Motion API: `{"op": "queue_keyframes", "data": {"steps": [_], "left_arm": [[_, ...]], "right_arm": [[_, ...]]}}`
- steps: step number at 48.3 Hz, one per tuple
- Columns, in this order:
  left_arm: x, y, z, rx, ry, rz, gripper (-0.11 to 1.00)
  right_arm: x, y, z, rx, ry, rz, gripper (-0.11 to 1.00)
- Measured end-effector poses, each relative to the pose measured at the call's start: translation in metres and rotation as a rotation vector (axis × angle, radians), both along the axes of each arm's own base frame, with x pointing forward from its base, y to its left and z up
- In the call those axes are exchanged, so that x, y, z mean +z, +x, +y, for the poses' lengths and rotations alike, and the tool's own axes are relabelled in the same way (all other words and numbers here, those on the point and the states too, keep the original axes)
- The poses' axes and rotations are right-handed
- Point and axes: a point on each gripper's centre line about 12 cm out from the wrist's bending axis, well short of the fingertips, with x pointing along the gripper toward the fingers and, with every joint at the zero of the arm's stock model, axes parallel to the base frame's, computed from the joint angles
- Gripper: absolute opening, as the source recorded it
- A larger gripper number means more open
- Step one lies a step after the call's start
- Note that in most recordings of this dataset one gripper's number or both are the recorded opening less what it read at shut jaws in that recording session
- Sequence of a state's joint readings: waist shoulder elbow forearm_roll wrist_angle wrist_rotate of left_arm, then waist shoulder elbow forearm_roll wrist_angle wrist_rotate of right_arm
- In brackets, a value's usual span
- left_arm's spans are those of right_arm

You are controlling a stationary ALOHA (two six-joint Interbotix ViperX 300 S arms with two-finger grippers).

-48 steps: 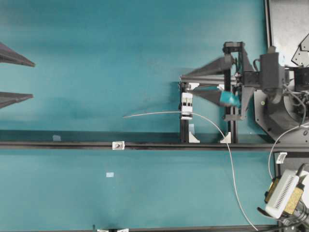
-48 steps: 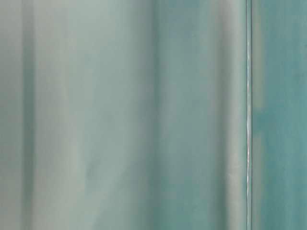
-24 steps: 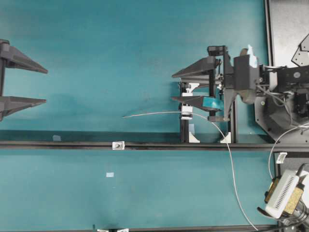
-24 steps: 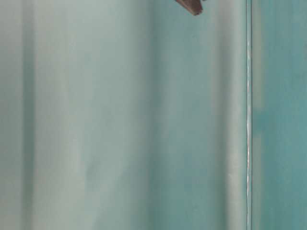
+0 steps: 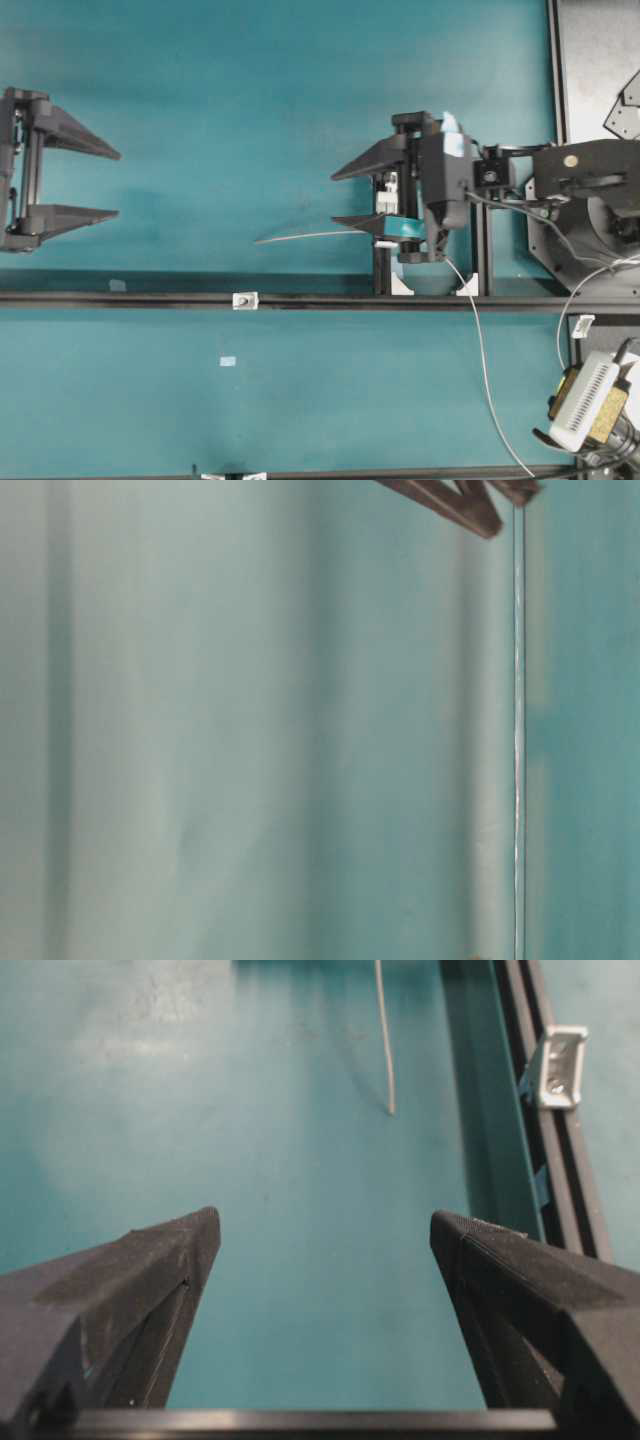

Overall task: Insert the wire into the hole on the right side and pull it with the left arm.
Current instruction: 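Close the right gripper on the white wire's free end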

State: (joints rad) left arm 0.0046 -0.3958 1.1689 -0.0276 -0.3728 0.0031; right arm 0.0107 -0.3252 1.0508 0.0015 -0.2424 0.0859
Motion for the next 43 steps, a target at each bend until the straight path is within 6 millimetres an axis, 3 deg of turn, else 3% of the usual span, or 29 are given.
{"op": "queue_keyframes", "data": {"steps": [19,43], "left_arm": [[-0.019,0.012,0.0,0.002,0.0,0.075,0.73],[-0.02,0.014,0.001,0.003,0.0,0.08,0.73]], "right_arm": [[-0.025,0.021,0.008,0.008,0.03,0.09,0.68],[-0.059,0.042,0.009,0.005,0.028,0.189,0.68]]}}
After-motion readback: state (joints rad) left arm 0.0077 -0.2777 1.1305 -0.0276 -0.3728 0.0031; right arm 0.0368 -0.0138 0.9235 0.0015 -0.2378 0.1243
